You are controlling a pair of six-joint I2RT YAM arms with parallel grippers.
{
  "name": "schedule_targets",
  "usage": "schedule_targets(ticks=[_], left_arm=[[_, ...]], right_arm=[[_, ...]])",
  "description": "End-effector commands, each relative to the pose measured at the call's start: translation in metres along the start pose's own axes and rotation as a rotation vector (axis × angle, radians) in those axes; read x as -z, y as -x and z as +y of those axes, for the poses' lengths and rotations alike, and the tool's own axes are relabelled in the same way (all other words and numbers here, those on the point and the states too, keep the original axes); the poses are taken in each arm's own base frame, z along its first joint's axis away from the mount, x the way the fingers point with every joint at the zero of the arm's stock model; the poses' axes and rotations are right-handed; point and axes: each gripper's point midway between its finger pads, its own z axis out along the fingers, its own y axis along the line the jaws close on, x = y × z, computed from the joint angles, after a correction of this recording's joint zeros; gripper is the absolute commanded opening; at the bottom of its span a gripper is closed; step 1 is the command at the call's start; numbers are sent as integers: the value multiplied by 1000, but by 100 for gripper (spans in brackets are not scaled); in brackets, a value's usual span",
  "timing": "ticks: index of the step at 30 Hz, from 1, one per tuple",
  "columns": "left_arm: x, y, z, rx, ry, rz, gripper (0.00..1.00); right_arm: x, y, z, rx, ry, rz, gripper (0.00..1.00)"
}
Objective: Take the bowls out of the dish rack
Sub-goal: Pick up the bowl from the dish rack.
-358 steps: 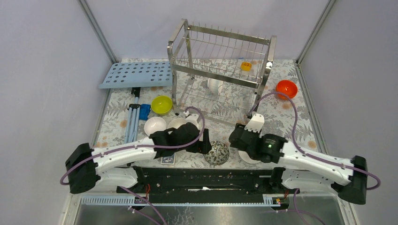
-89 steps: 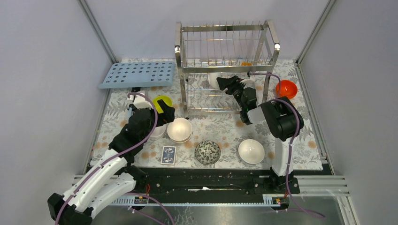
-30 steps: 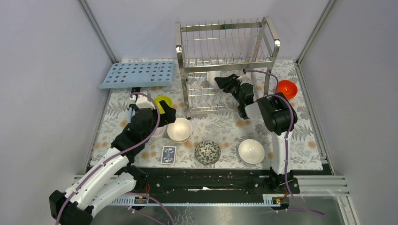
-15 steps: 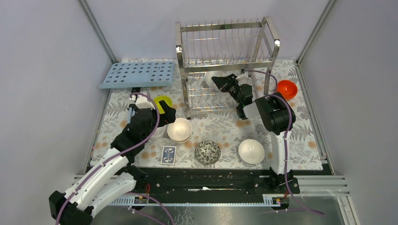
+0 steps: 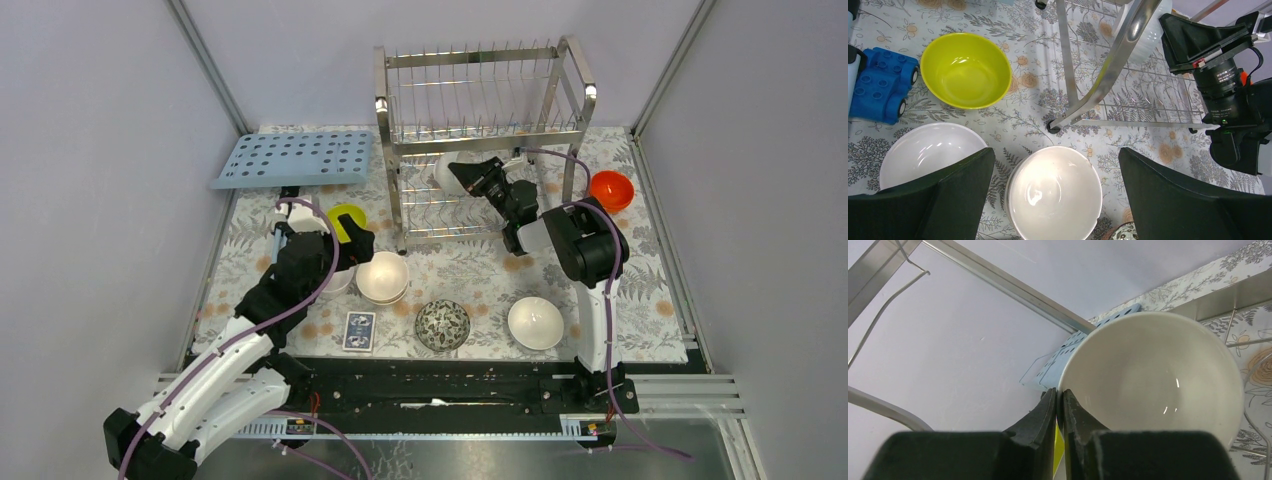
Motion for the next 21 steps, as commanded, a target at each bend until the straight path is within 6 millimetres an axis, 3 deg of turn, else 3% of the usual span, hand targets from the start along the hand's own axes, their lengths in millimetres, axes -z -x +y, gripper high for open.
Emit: schedule_targets(ticks=[1, 21], left_arm=[[1, 8, -5, 8, -27, -39, 99], [7, 14, -7, 24, -38, -53, 99]], right_arm=[[-5, 5, 30, -70, 99, 0, 0], [22, 22, 77, -163, 167, -32, 0]])
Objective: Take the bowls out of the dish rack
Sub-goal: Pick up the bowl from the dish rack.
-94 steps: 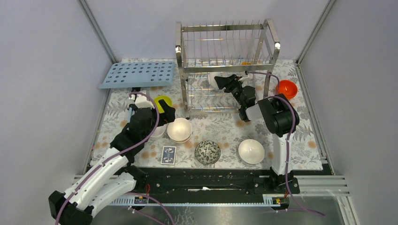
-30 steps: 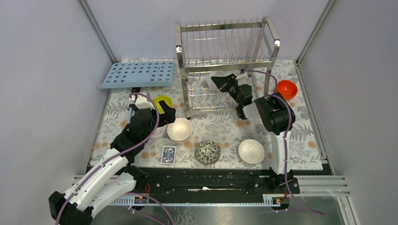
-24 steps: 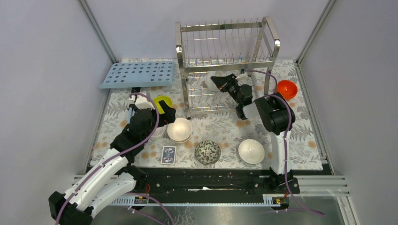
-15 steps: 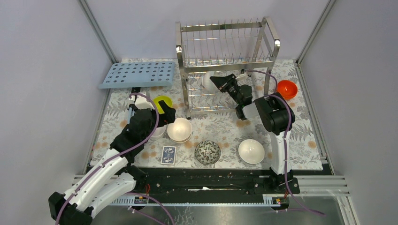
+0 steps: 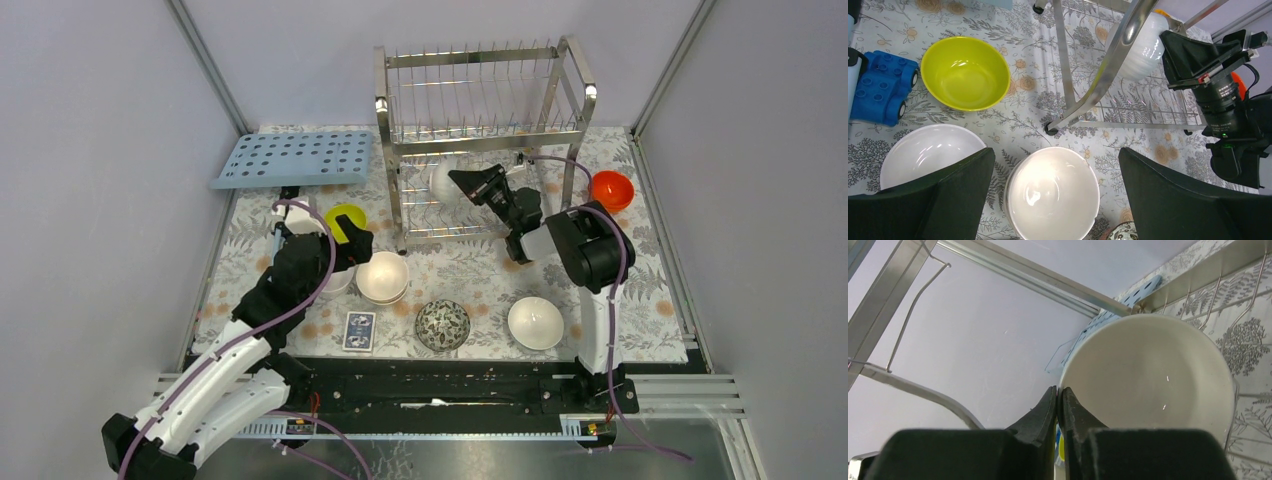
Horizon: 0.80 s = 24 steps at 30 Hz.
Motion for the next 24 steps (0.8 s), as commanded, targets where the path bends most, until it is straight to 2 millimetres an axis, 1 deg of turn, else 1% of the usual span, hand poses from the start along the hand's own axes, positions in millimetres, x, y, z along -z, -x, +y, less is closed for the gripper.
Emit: schedule_targets(ticks=[1, 10, 15, 18, 24], left_arm=[[3, 11, -6, 18, -28, -39, 99], [8, 15, -8, 31, -38, -48, 99], [13, 21, -10, 36, -43, -63, 99], [16, 24, -11, 45, -46, -67, 99], [23, 26, -11, 54, -47, -59, 99]], right_arm=[[7, 19, 66, -21, 159, -39, 0], [29, 22, 91, -44, 190, -49, 0], [44, 21, 104, -40, 195, -40, 0], [54, 14, 102, -19, 163, -12, 0], [77, 6, 110, 23, 134, 22, 0]])
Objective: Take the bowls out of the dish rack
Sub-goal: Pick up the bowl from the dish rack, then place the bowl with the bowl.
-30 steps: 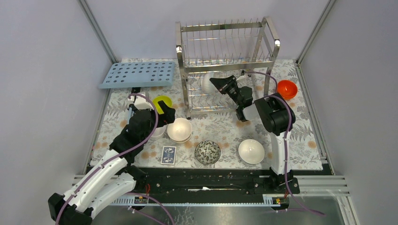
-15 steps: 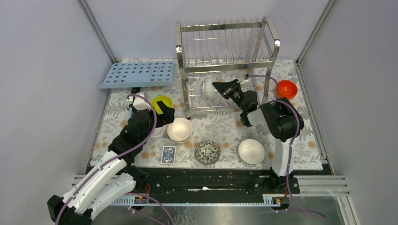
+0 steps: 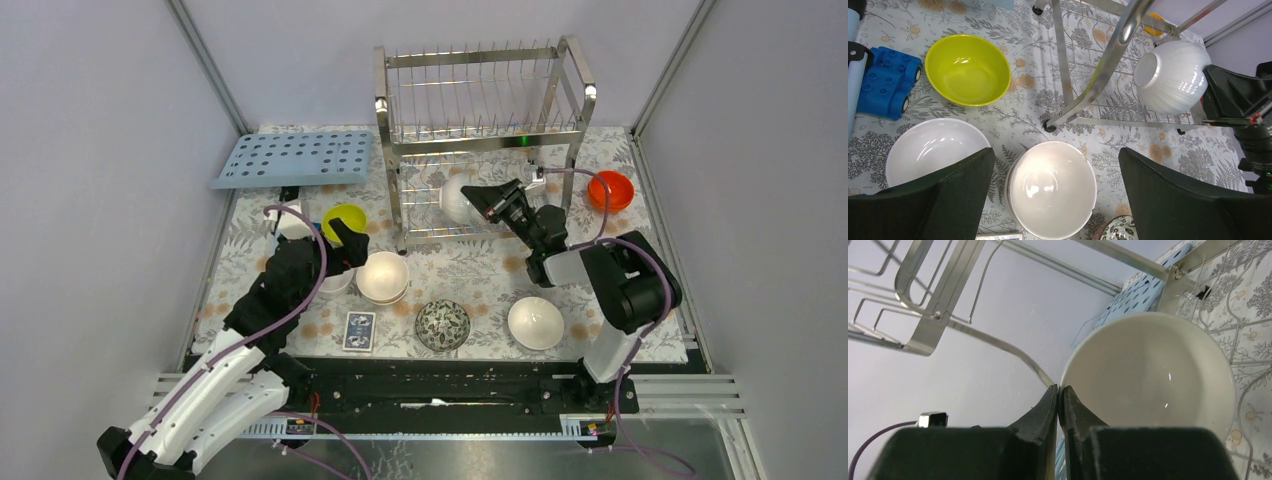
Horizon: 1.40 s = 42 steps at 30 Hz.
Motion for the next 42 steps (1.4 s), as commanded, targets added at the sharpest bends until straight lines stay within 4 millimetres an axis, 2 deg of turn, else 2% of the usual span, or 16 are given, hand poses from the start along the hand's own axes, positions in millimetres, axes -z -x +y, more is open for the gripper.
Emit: schedule_targets(ticks=[1, 9, 11, 19, 23, 26, 31, 38, 42], left_arm=[[10, 20, -12, 35, -36, -41, 99], [15, 15, -9, 66, -25, -14, 99], [15, 12, -9, 69, -23, 2, 99], [14, 7, -11, 77, -24, 28, 99], [14, 4, -12, 82, -27, 43, 99], [14, 1, -11, 89, -27, 54, 99], [12, -5, -16, 100, -38, 89, 99], [11, -11, -29, 97, -81, 157, 99], [14, -14, -45, 99, -156, 195, 99]], right_arm=[[15, 6, 51, 95, 119, -5, 0], [43, -8, 44, 180, 7, 60, 0], [50, -12, 36, 229, -47, 87, 0], [74, -16, 34, 451, -183, 160, 0], [87, -20, 25, 567, -306, 220, 0], [102, -29, 19, 653, -393, 276, 0], [119, -34, 26, 762, -445, 298, 0], [132, -43, 30, 921, -497, 376, 0], [129, -53, 48, 1028, -454, 424, 0]])
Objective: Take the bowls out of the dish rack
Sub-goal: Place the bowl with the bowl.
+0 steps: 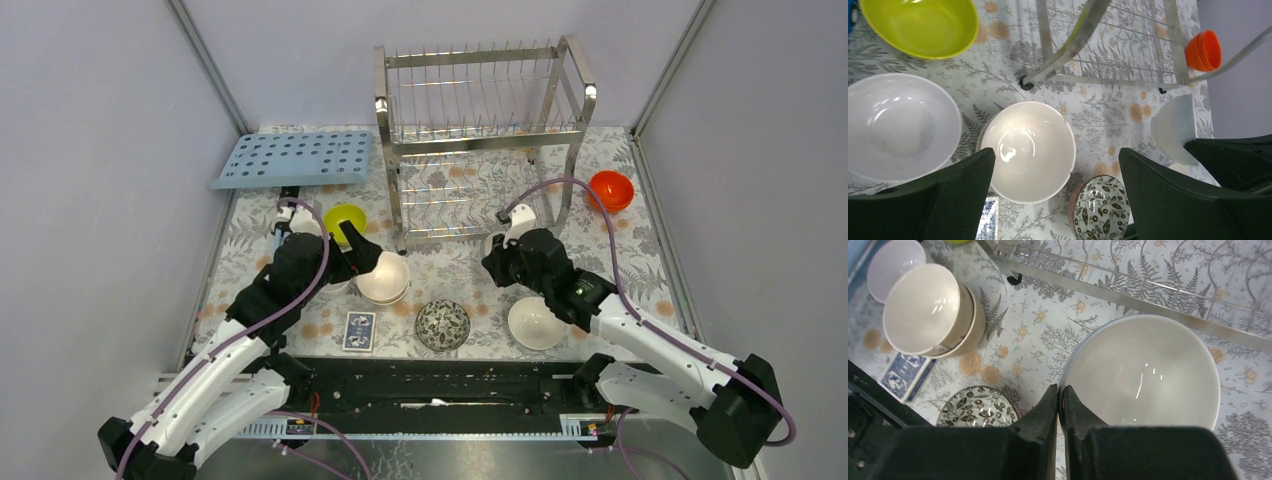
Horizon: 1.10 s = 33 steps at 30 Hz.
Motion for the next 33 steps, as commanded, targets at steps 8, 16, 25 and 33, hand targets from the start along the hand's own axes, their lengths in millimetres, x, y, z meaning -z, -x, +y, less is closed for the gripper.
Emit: schedule_targets(ticks=[8, 16, 25, 33], left_arm=[[21, -6, -80, -59, -347, 193, 99], [32, -21, -95, -197, -474, 292, 99], [40, -50, -123, -383, -469, 352, 99], [25, -61, -131, -413, -388, 391, 85]], right_arm=[[38, 31, 78, 541, 99, -69, 0], [65, -5, 119, 841, 214, -9, 0], [86, -22, 137, 998, 295, 81, 0], [86, -25, 145, 1023, 312, 91, 0]])
